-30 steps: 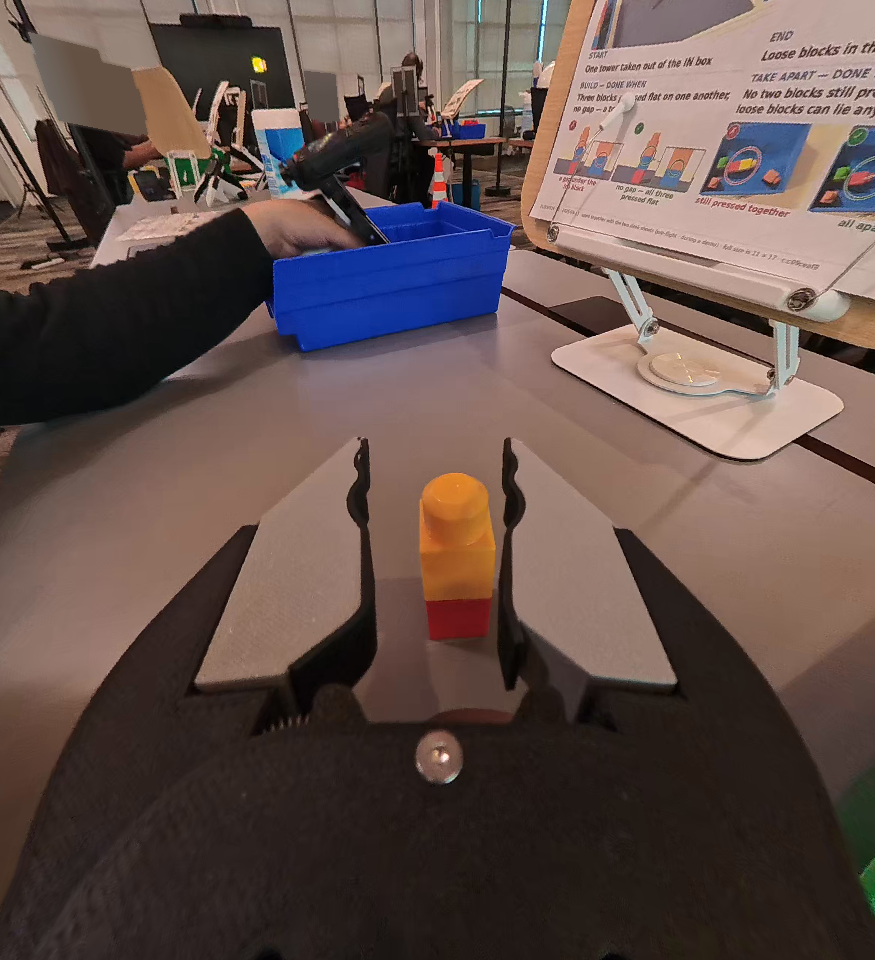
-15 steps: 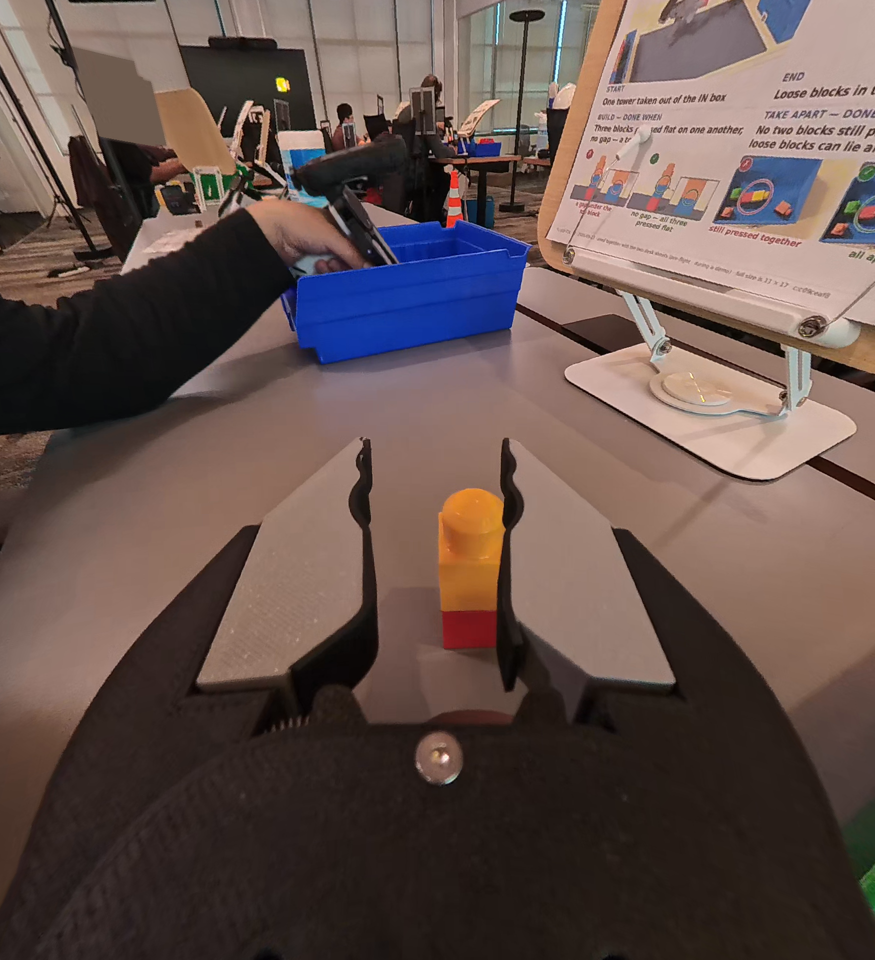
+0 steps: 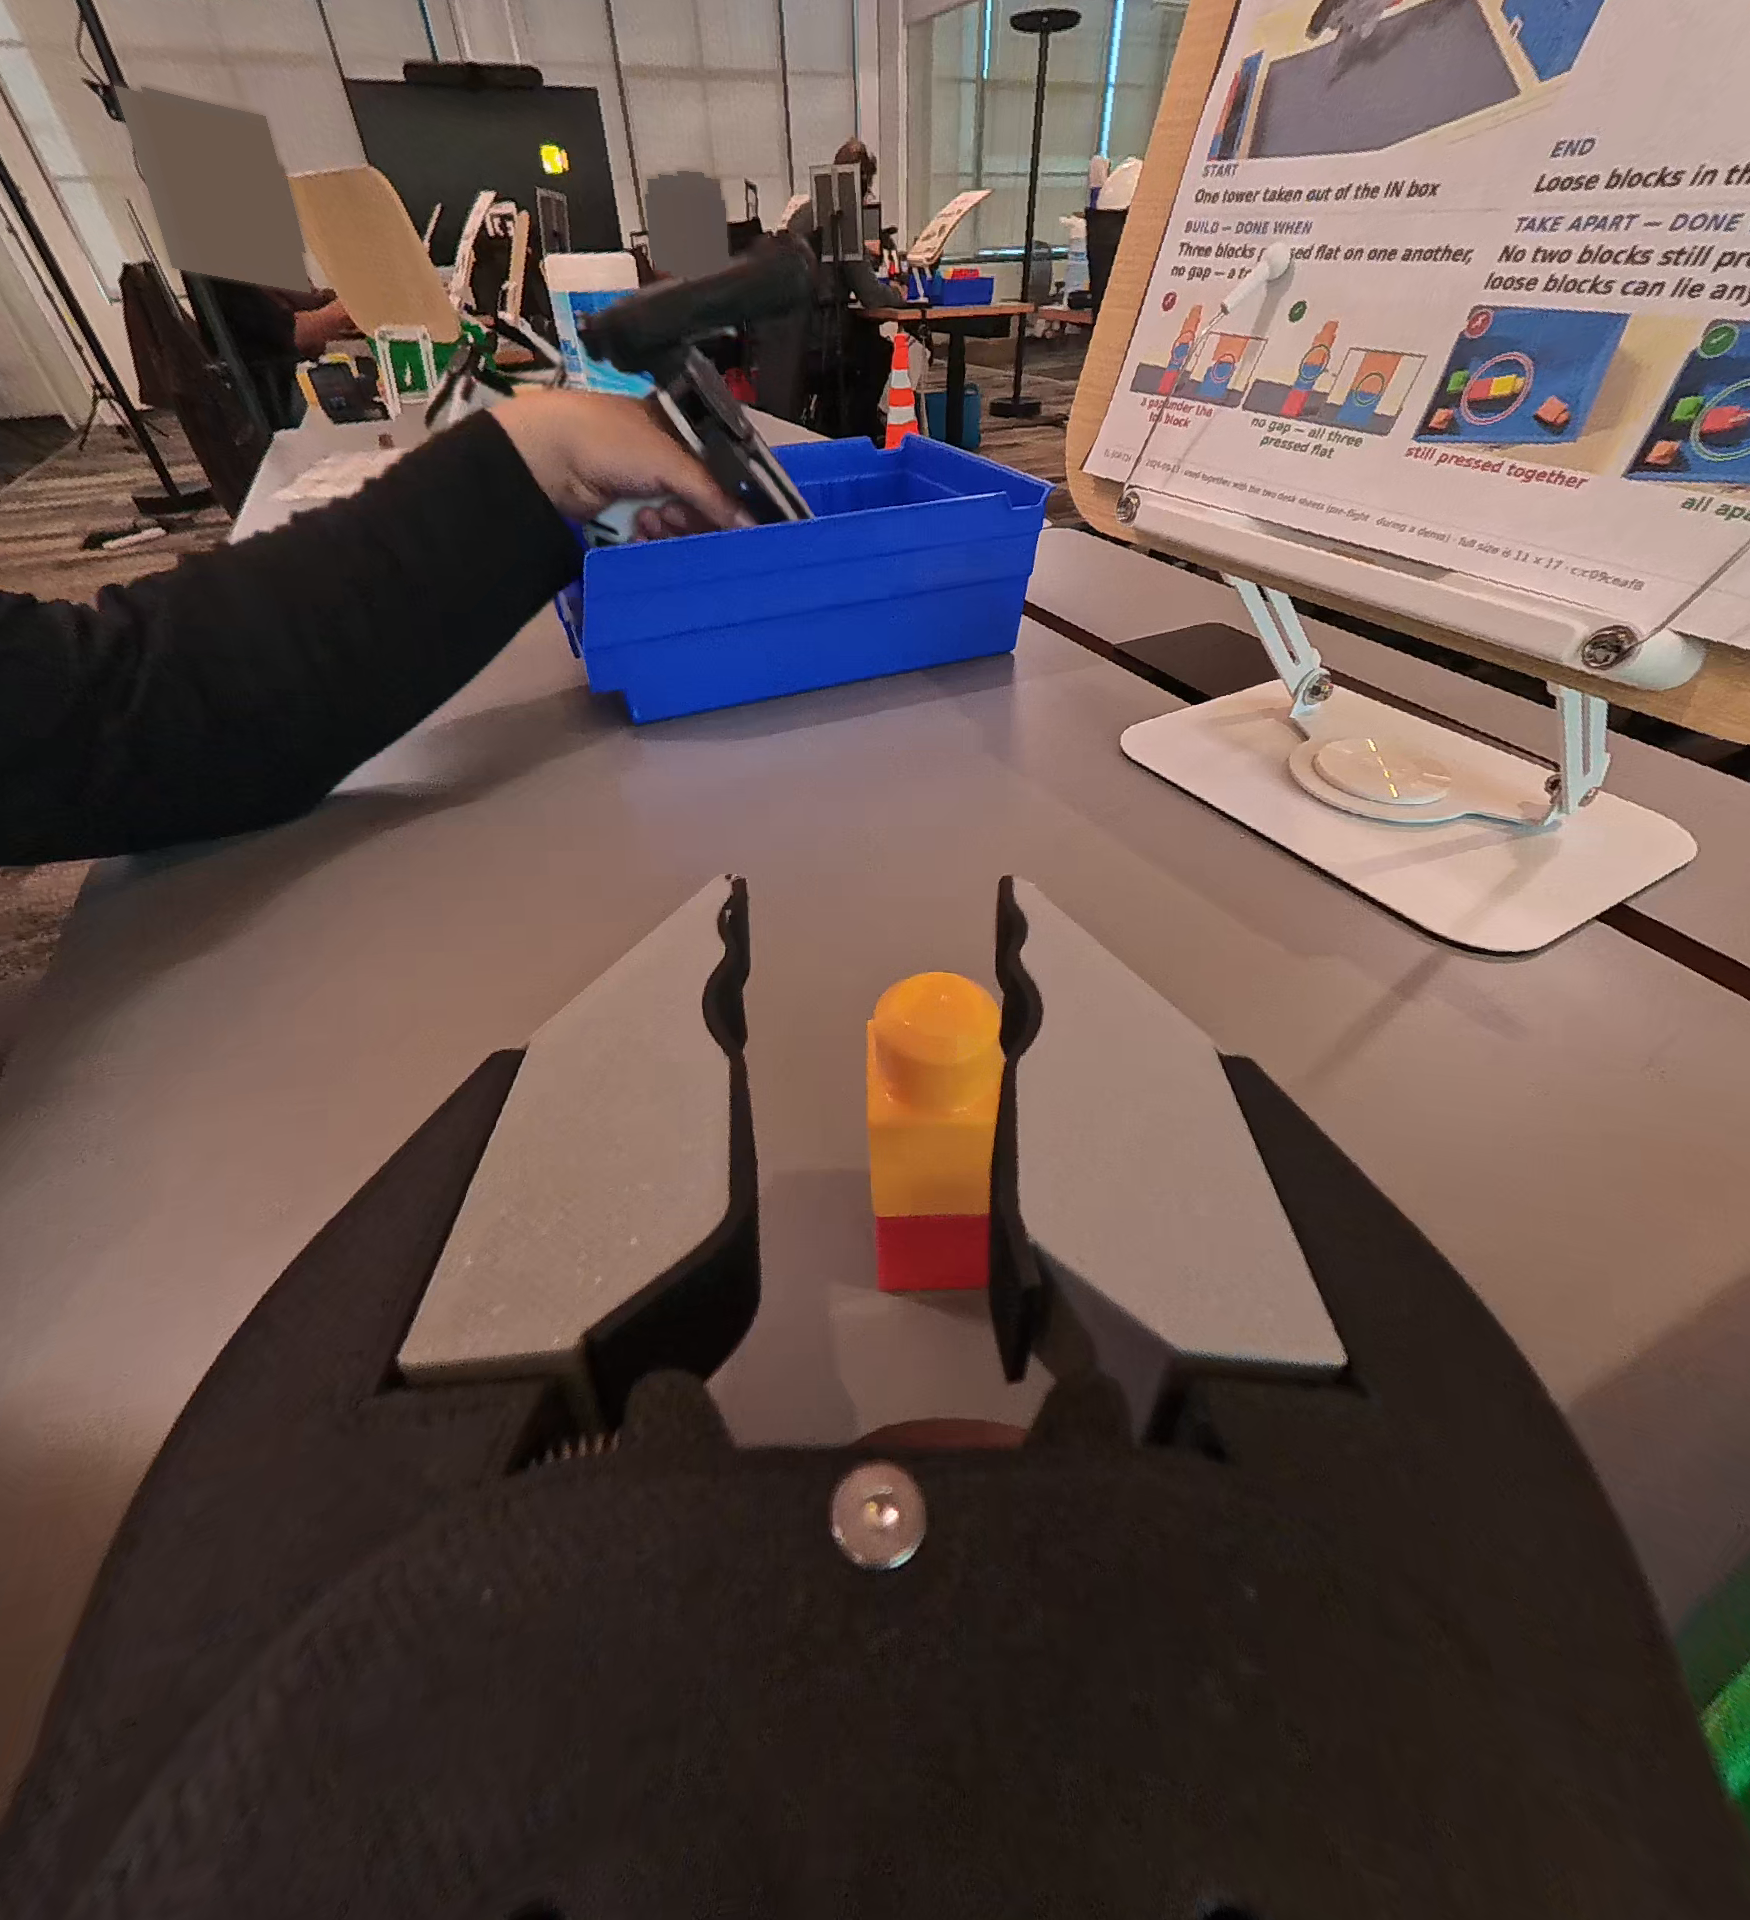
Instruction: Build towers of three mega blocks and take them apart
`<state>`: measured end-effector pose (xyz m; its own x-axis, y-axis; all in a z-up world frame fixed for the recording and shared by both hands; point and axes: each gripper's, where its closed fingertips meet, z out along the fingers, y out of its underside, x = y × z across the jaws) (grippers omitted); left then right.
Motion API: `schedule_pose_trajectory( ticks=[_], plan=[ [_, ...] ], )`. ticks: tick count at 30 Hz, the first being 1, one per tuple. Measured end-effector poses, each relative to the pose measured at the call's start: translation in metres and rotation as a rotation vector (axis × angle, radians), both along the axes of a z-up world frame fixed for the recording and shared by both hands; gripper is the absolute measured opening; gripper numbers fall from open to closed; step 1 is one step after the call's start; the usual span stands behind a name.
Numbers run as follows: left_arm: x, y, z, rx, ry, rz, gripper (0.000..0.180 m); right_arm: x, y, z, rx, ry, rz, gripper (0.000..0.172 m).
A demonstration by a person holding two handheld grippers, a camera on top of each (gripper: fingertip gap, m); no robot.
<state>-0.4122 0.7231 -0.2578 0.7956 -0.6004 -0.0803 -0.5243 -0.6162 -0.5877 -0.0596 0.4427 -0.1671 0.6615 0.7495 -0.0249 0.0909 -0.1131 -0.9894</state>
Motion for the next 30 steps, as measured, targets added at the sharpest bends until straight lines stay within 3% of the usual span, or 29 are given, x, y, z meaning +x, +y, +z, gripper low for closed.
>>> schedule_pose_trajectory(
  ticks=[3,6,9,11,13,16,19,21,30],
  plan=[
    [0.008,-0.004,0.069,0.196,-0.075,0.004,0.035,0.003,0.001,0.002,-0.003,0.020,-0.001,0.045],
    [0.049,-0.032,0.155,0.453,-0.283,-0.136,0.035,0.005,0.001,0.005,-0.010,0.049,0.003,0.045],
    [0.126,-0.112,0.229,0.541,-0.678,-0.461,0.034,0.006,-0.003,0.012,-0.015,0.106,0.028,0.044],
    [0.173,-0.173,0.255,0.527,-0.873,-0.657,0.034,0.007,-0.007,0.021,-0.007,0.162,0.054,0.045],
    [0.221,-0.225,0.248,0.431,-0.951,-0.798,0.034,0.006,-0.013,0.031,0.000,0.226,0.098,0.045],
    [0.281,-0.280,0.196,0.306,-0.928,-0.902,0.034,0.003,-0.022,0.044,0.000,0.316,0.172,0.046],
    [0.305,-0.311,0.157,0.288,-0.931,-0.922,0.034,-0.001,-0.031,0.050,-0.007,0.364,0.239,0.046],
    [0.303,-0.331,0.153,0.243,-1.048,-0.960,0.034,-0.005,-0.034,0.050,-0.010,0.363,0.266,0.047],
    [0.301,-0.330,0.132,0.179,-1.131,-0.852,0.034,-0.039,-0.052,0.041,-0.040,0.285,0.370,0.052]
  ],
)
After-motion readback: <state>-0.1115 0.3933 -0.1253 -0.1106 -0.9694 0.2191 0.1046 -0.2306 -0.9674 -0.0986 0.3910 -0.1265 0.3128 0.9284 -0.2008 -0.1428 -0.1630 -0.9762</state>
